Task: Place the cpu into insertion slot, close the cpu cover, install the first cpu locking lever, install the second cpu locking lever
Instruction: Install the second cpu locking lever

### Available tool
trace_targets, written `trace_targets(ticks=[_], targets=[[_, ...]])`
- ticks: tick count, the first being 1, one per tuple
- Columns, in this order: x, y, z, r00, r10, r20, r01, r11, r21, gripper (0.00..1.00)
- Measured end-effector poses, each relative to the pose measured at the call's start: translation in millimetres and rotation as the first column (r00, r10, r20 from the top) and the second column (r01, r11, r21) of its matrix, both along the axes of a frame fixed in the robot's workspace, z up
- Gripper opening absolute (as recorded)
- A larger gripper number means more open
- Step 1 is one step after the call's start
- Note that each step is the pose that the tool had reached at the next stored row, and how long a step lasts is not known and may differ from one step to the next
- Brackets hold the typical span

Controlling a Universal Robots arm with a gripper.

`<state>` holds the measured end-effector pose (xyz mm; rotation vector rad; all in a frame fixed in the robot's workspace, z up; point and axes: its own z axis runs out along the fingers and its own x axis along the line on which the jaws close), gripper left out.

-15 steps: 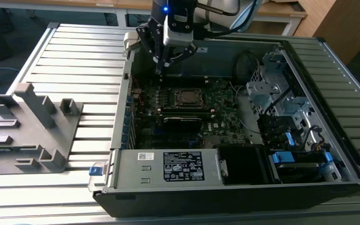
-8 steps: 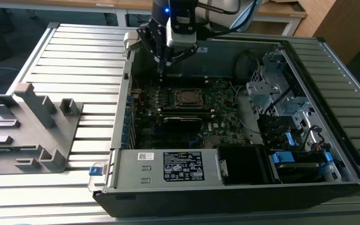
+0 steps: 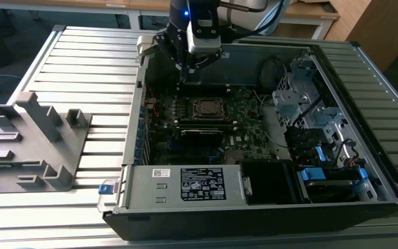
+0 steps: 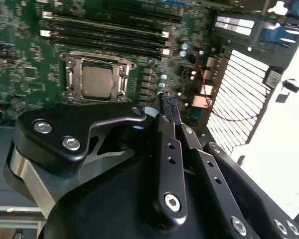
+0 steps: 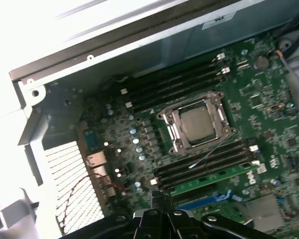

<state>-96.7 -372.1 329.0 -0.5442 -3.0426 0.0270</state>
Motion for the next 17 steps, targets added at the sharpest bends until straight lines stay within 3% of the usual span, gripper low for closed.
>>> trace_targets(ticks=[2, 3, 4, 13, 17], targets=[[0.0, -0.6, -0.4, 0.9998, 0.007, 0.0169, -0.007, 1.0000, 0.0001, 0.11], [0.0, -0.8, -0.6, 0.9997, 0.011, 0.0231, -0.011, 0.9999, 0.0001, 0.11], [0.1, -0.7, -0.7, 0.9996, 0.013, 0.0251, -0.013, 0.9999, 0.0001, 0.11], [0.0, -0.8, -0.7, 0.9995, 0.017, 0.0251, -0.017, 0.9999, 0.0000, 0.11], [0.3, -0.8, -1.6, 0.9982, 0.054, 0.0252, -0.054, 0.9985, 0.0002, 0.11]])
